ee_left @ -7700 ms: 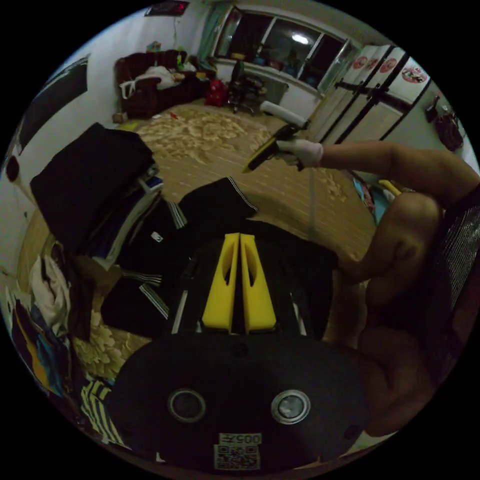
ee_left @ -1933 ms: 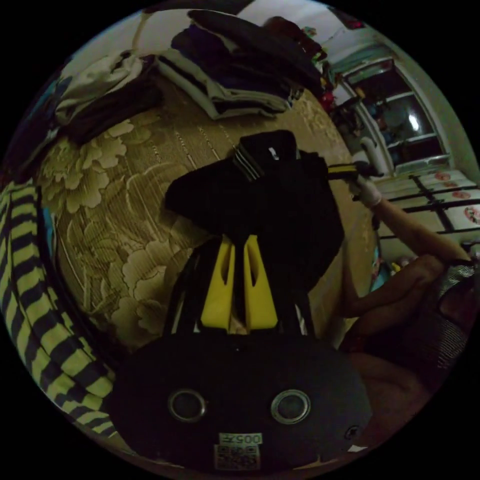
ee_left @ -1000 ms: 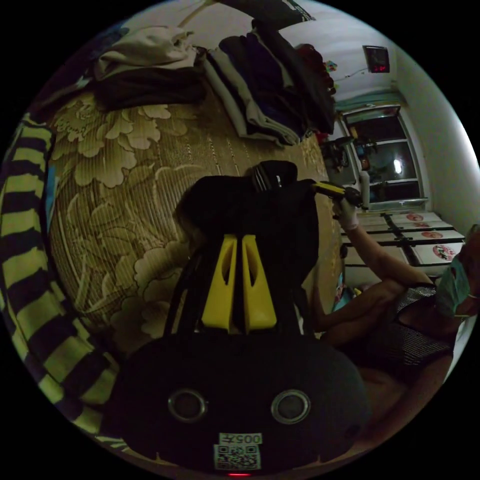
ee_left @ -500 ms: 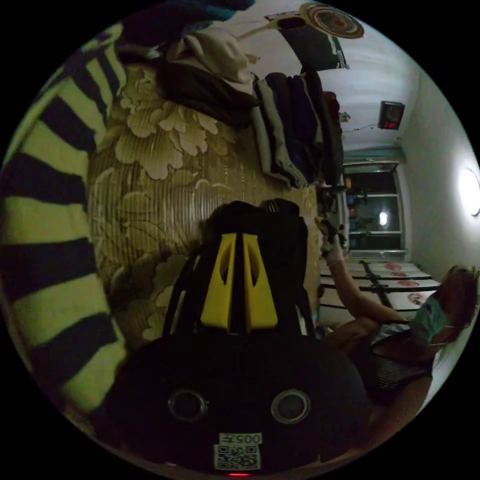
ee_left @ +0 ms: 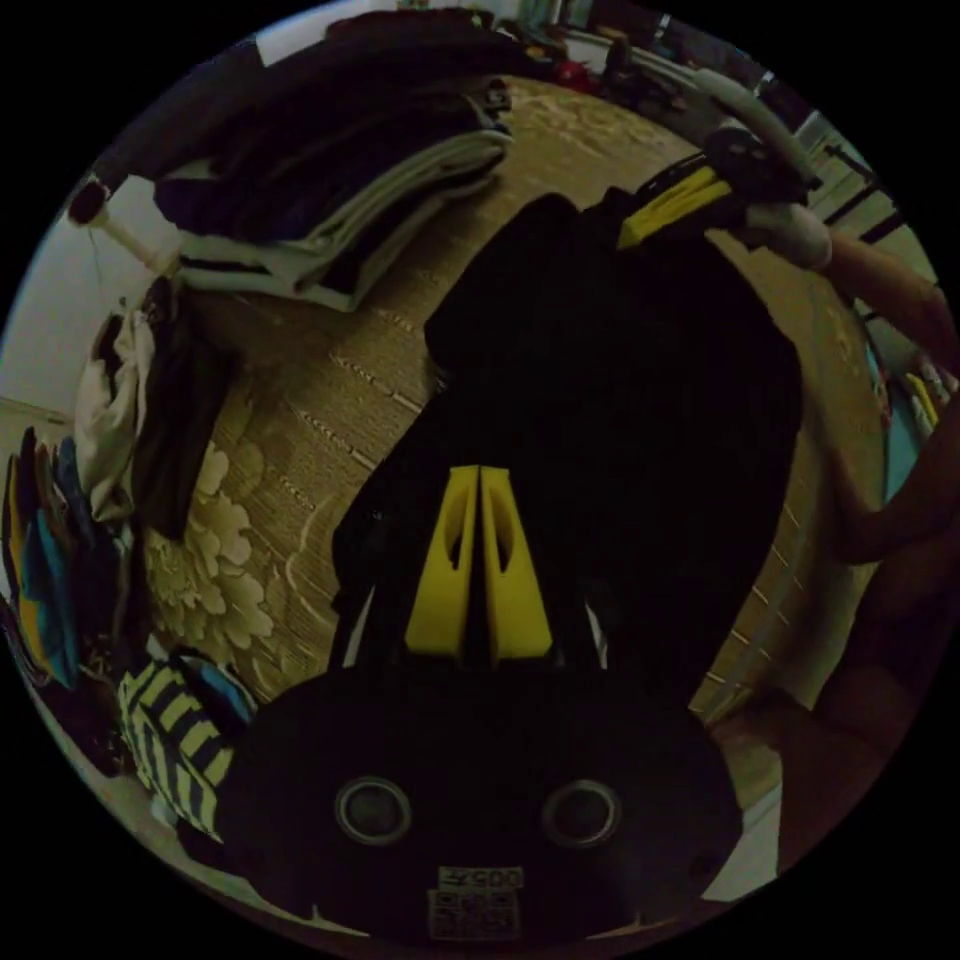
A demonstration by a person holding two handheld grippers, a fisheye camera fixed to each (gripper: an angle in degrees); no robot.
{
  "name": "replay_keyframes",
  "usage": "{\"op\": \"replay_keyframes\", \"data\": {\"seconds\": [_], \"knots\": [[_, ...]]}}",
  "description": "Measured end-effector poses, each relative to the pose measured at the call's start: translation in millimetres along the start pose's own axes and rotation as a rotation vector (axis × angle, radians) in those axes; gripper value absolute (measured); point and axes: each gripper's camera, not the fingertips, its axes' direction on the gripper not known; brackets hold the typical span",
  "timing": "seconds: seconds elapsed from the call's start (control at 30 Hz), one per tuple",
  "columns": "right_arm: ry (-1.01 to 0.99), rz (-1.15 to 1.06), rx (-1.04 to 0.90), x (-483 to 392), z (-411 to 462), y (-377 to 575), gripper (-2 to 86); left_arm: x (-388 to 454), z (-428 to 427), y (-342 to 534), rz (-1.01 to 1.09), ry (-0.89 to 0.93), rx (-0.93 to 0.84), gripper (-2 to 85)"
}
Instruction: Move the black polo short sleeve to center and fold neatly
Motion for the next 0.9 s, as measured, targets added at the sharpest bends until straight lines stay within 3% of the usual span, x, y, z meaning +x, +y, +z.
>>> {"op": "replay_keyframes", "data": {"seconds": [0.27, 0.37, 0.5, 0.6, 0.77, 0.9], "knots": [[-0.069, 0.291, 0.151, 32.4, -16.9, 9.5, -0.6, -23.6, -32.2, 31.6, -0.359, 0.160, 0.194, -0.1], [-0.197, 0.159, 0.208, 16.1, -18.3, 2.9, 1.1, 2.5, -38.3, 24.0, -0.241, 0.143, 0.218, 2.1], [-0.172, 0.042, 0.114, -9.3, -1.5, -17.8, 5.1, 48.6, -26.3, -7.7, -0.040, 0.071, 0.103, 9.8], [-0.117, 0.000, 0.013, -24.1, 20.5, -30.2, 4.0, 69.8, -13.9, -20.4, 0.014, 0.019, 0.003, 6.8], [-0.026, 0.090, 0.071, -21.8, 14.4, -34.1, -0.6, 76.2, -37.6, -4.8, -0.043, 0.072, 0.101, 2.7], [-0.136, 0.202, 0.167, -8.3, 8.6, -32.8, -0.9, 70.5, -49.4, 15.1, -0.162, 0.217, 0.217, 1.0]]}}
